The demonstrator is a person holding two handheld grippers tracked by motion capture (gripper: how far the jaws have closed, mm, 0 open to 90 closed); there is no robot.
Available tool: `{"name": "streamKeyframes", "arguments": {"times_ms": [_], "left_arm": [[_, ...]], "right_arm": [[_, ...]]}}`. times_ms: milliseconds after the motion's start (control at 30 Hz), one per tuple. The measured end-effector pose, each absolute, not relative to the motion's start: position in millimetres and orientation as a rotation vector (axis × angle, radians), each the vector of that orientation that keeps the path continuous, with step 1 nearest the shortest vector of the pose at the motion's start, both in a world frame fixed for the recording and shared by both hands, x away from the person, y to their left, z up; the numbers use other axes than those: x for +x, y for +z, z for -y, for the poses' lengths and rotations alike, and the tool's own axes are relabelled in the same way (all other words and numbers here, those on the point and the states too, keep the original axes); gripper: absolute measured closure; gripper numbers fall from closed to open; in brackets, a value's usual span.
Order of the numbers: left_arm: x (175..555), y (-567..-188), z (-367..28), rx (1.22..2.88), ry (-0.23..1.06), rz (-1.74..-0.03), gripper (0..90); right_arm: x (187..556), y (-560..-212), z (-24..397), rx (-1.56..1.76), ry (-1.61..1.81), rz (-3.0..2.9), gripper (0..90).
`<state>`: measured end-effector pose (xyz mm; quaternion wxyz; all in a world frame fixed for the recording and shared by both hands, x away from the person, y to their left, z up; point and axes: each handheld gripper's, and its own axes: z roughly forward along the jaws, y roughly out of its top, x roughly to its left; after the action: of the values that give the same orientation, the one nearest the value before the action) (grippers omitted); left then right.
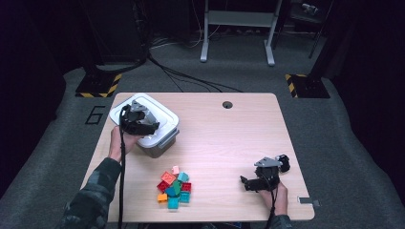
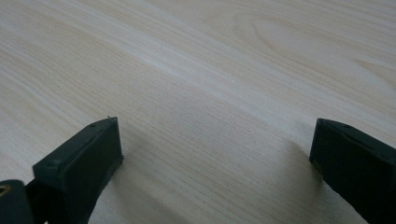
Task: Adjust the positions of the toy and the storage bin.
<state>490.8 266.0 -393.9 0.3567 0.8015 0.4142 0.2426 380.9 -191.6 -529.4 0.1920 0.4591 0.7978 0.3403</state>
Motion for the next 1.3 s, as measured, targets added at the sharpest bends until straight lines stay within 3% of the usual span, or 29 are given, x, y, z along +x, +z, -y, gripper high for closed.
{"name": "streamKeyframes", "arguments": {"times_ms": [367, 433, 1300], "left_arm": [[492, -399, -260, 2.041, 0.545, -1.064, 35.8], [490, -401, -254, 2.051, 0.588, -1.055, 34.7], [485, -403, -196, 2.090, 0.533, -0.919, 34.7]], "right_arm": [[381, -529, 192, 1.290, 0.956, -2.236, 2.1], [381, -529, 192, 1.290, 0.956, -2.236, 2.1], [381, -529, 194, 1.262, 0.952, -2.254, 2.5]]}}
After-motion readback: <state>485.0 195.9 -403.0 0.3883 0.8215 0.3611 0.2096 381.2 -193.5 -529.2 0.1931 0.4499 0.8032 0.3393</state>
